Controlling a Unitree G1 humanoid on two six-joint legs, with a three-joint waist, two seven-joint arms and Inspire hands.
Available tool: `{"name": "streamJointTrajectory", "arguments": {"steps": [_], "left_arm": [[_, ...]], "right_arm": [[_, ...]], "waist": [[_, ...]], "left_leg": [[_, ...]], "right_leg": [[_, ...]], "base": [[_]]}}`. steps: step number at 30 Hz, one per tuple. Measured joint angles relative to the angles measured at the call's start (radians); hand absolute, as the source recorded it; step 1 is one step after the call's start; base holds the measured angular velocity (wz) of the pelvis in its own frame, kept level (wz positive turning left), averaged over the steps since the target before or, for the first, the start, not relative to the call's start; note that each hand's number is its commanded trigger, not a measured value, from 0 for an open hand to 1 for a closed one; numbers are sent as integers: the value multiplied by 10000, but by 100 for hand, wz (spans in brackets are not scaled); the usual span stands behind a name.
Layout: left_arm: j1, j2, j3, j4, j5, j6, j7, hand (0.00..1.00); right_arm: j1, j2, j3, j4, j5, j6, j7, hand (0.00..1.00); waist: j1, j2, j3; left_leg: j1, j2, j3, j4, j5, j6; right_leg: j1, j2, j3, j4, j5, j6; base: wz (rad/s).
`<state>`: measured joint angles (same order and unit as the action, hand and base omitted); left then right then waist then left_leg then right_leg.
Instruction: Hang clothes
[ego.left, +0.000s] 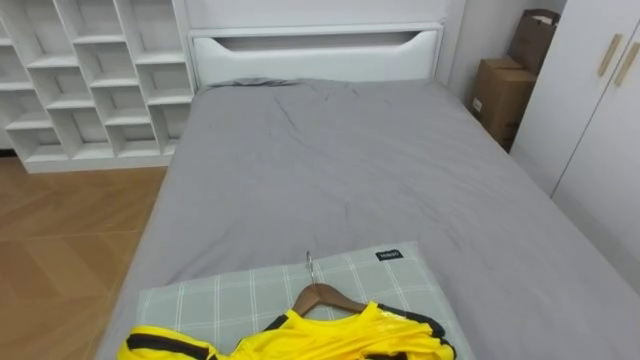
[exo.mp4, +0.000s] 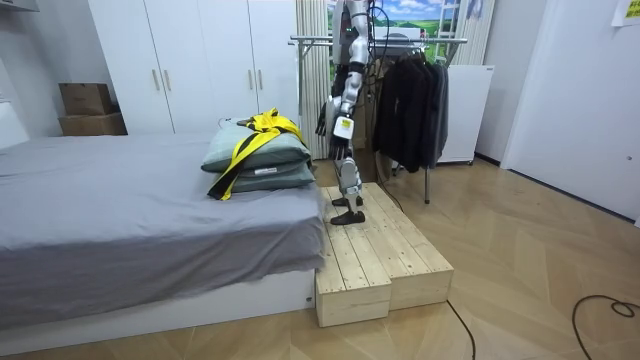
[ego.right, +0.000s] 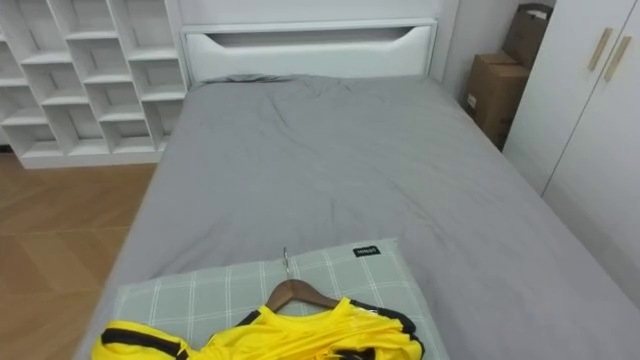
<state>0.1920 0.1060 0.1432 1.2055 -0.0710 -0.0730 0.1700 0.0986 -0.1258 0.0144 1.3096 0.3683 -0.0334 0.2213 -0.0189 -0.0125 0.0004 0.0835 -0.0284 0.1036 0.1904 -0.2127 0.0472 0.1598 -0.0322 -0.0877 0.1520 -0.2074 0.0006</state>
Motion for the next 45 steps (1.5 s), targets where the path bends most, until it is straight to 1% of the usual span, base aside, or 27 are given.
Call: {"name": "streamJointTrajectory", "arguments": {"steps": [1,3,7,9,10,12,15,18,20,22,24,26,28,30,31,33,37,38,40,41,43,45], "left_arm": [[8,2,79,-14,116,-1,141,0],[6,26,266,-83,795,-2,882,0],[-27,78,295,-141,1873,-9,1946,0],[-29,110,282,-420,2552,-7,2483,0],[-30,125,278,-498,2755,-8,2611,0],[-40,212,244,-884,3452,-16,3104,0],[-134,300,94,-1088,3844,-59,3773,0],[-310,333,87,-1139,4228,-85,4189,0],[-354,348,-71,-1192,4388,-87,4403,0],[-387,376,-141,-1253,4633,-107,4563,0],[-419,503,-298,-1259,5160,-109,4649,0],[-421,539,-452,-1347,5658,-112,4781,0],[-418,539,-478,-1592,6307,-116,4807,0],[-421,543,-510,-2189,7124,-125,4853,0],[-425,543,-521,-2348,7318,-135,4879,0],[-499,652,-954,-2724,7713,-177,5054,0],[-582,690,-1352,-2798,8181,-199,5139,0],[-602,695,-1455,-2798,8309,-197,5151,0],[-654,699,-1608,-2797,8502,-199,5153,0],[-686,702,-1697,-2797,8520,-204,5154,0],[-693,703,-1750,-2796,8520,-204,5155,0],[-728,703,-1798,-2797,8524,-205,5153,0]], "right_arm": [[2,-5,3,0,0,0,-1,0],[1,-12,31,5,5,1,-19,0],[-2,-11,43,-7,40,6,-17,0],[-8,-12,97,-55,41,17,-50,0],[-10,-13,117,-67,40,17,-78,0],[6,-18,161,-168,35,14,-205,0],[11,-33,236,-235,90,10,-288,0],[-9,-71,248,-233,103,18,-240,0],[-19,-135,328,-221,111,19,-180,0],[-16,-187,347,-222,104,19,-103,0],[-21,-223,337,-224,-1,13,-77,0],[-25,-225,340,-230,-23,-5,-82,0],[-14,-218,328,-246,-22,-5,-85,0],[-10,-218,334,-336,-18,-8,-79,0],[-10,-224,336,-345,-18,-9,-76,0],[-37,-254,330,-351,-55,-17,-46,0],[-102,-284,311,-379,-215,-112,8,0],[-98,-292,298,-384,-221,-113,10,0],[-111,-312,294,-383,-228,-113,7,0],[-141,-335,296,-374,-253,-114,4,0],[-225,-369,295,-358,-407,-122,-4,0],[-228,-377,218,-363,-654,-228,-3,0]], "waist": [[0,-22,14],[-14,-17,26],[-34,-20,28],[-33,-21,32],[-33,-22,33],[-45,-16,30],[-84,24,15],[-88,30,12],[-102,81,-4],[-105,108,6],[-160,116,12],[-212,112,23],[-278,130,29],[-316,115,45],[-323,114,46],[-404,141,55],[-635,217,74],[-693,255,61],[-742,260,55],[-772,260,44],[-839,270,51],[-866,282,52]], "left_leg": [[1,0,-1,26,0,0],[-2,-1,-7,107,0,1],[-30,-3,-10,42,-2,1],[-58,-14,-97,62,-1,1],[-57,-16,-108,67,-1,1],[-65,-16,-119,78,0,1],[-40,-16,-129,76,0,1],[-44,-17,-128,74,1,2],[-40,-20,-128,71,0,2],[-29,-18,-128,75,0,2],[-13,-16,-129,76,4,-1],[-11,-18,-137,75,4,-1],[-6,-22,-176,82,3,-1],[2,-19,-185,110,3,-2],[5,-19,-184,110,3,-2],[9,-21,-181,116,4,-3],[-7,-21,-166,107,4,-2],[-7,-18,-166,104,4,-3],[-4,-18,-166,87,7,-7],[-2,-18,-166,85,8,-9],[-2,-19,-166,85,9,-9],[-8,-18,-164,85,10,-9]], "right_leg": [[-2,-1,-1,3,0,0],[-22,-4,-9,3,1,-1],[-11,-2,-5,-1,1,-2],[-12,-1,-14,-12,1,-3],[-11,1,-16,-12,1,-3],[-10,2,-37,-12,1,-3],[-13,2,-37,-11,1,-3],[4,3,-32,-9,2,-3],[-5,2,-29,-13,2,-3],[-14,3,-18,-14,2,-3],[13,6,-16,-16,2,-4],[29,8,-14,-21,2,-4],[31,8,-34,-25,2,-4],[21,11,-35,-24,4,-6],[22,11,-31,-24,4,-6],[23,12,-10,-16,4,-7],[-13,12,4,-13,6,-7],[-13,14,5,-13,6,-7],[-18,16,9,-14,6,-7],[-17,16,4,-14,6,-7],[-17,15,1,-15,6,-7],[-18,15,-1,-19,5,-7]], "base": [[3],[0],[0],[5],[5],[2],[0],[0],[0],[0],[0],[0],[3],[0],[0],[0],[0],[0],[0],[0],[0],[0]]}}
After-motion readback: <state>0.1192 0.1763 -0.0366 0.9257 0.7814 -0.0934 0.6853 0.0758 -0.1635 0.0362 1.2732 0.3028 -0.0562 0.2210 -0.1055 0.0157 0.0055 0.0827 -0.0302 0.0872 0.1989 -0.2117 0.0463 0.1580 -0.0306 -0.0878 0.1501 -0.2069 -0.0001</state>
